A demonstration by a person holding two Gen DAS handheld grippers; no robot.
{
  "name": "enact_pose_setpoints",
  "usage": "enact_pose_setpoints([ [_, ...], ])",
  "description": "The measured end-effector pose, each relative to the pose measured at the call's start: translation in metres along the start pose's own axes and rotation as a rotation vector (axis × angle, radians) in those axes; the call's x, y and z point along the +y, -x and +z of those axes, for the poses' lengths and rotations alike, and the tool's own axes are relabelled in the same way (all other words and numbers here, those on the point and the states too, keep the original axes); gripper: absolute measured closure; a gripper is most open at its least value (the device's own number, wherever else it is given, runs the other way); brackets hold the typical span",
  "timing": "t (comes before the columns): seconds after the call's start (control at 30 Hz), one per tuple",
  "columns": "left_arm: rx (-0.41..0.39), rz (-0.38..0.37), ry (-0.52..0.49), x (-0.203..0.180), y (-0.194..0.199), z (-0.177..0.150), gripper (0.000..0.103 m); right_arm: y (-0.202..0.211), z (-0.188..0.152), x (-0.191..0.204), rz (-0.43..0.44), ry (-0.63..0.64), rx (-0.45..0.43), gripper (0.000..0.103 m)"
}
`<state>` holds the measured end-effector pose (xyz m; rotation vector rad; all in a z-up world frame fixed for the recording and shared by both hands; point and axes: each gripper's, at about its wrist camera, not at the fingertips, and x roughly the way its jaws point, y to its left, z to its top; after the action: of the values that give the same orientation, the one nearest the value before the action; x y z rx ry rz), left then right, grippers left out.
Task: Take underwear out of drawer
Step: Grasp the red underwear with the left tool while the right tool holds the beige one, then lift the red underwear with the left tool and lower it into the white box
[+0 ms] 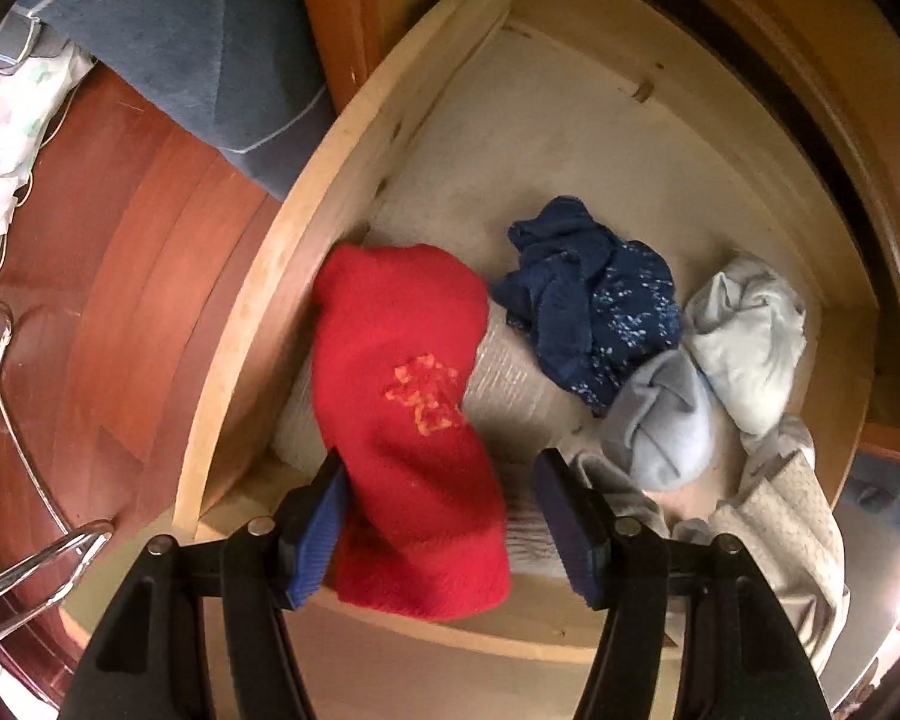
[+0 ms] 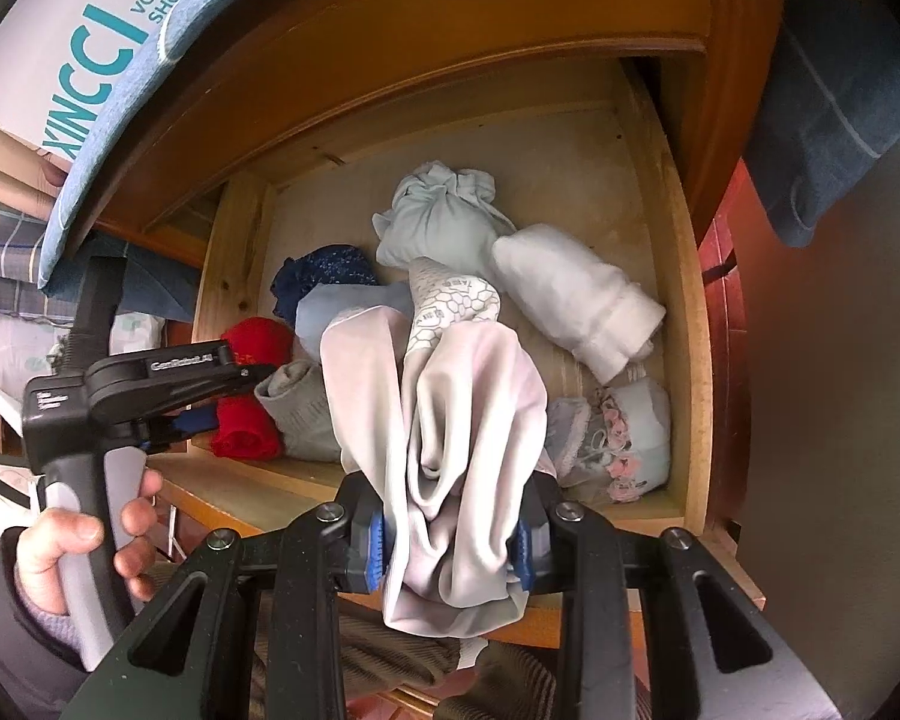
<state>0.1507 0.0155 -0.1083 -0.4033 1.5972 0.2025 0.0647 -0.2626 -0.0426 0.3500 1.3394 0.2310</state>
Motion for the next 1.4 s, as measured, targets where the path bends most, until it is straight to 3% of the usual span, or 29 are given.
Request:
enact_pose_setpoints([
  [0.1,-0.008,0.014,-0.024,-0.003,-0.002,-0.001,0.066,-0.001,0.000,0.000,0.000,-0.001,0.004,0.074],
  [0.3,-0.038,-0.004,-0.079,-0.001,0.003,-0.004,0.080,-0.002,0.001,0.000,0.003,-0.004,0.006,0.074],
  [0.9,-0.160,-0.111,-0.247,0.010,0.076,-0.038,0.084,0.000,0.000,0.002,-0.018,0.003,-0.009,0.074],
  [1.4,-0.404,-0.127,-0.489,0.008,0.149,-0.089,0.085,0.004,-0.001,0.002,-0.041,0.001,-0.027,0.074],
])
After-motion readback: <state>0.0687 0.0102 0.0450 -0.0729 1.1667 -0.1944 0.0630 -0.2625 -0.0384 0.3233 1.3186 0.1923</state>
